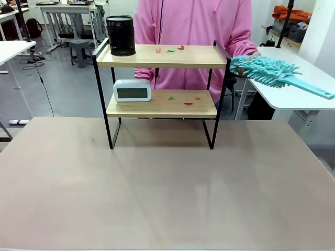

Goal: Clean the shelf.
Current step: Pick up the Duster from the human.

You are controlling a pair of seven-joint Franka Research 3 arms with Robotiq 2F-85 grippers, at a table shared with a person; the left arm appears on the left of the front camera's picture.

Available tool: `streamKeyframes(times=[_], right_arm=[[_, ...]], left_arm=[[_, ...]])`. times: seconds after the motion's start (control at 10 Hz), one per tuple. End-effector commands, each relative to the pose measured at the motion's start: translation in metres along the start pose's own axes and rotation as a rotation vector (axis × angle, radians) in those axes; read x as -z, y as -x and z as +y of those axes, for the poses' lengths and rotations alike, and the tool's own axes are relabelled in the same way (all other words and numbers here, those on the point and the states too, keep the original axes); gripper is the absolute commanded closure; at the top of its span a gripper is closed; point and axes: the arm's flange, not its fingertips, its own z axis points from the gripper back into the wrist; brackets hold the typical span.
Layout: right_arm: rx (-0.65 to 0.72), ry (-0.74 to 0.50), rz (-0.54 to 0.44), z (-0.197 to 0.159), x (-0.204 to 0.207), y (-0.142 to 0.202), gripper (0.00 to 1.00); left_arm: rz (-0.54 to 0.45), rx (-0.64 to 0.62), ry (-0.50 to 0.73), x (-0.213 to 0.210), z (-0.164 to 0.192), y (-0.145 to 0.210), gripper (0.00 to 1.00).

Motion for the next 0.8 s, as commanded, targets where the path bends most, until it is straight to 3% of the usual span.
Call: streamKeyframes(times=[0.0,0.3,0.5,0.7], right_arm=[[0.059,0.036,0.092,0.005,0.029,-0.047,0.00],[0.207,-0.037,0.181,0.001,0.091,-0.101,0.00],[0.258,0.006,0.261,-0.007,0.129,-0.113,0.00],[0.273,0.002,0.265,-0.009,0.149,-0.122,0.00]], left_arm=[[-0.013,0.025,0.019,0.000,0.001,-0.001,0.00],[-0.013,0.025,0.019,0.000,0.001,-0.001,0.00],[-0.013,0.025,0.019,0.000,0.001,-0.001,0.00],[-0.013,0.025,0.019,0.000,0.001,-0.001,0.00]])
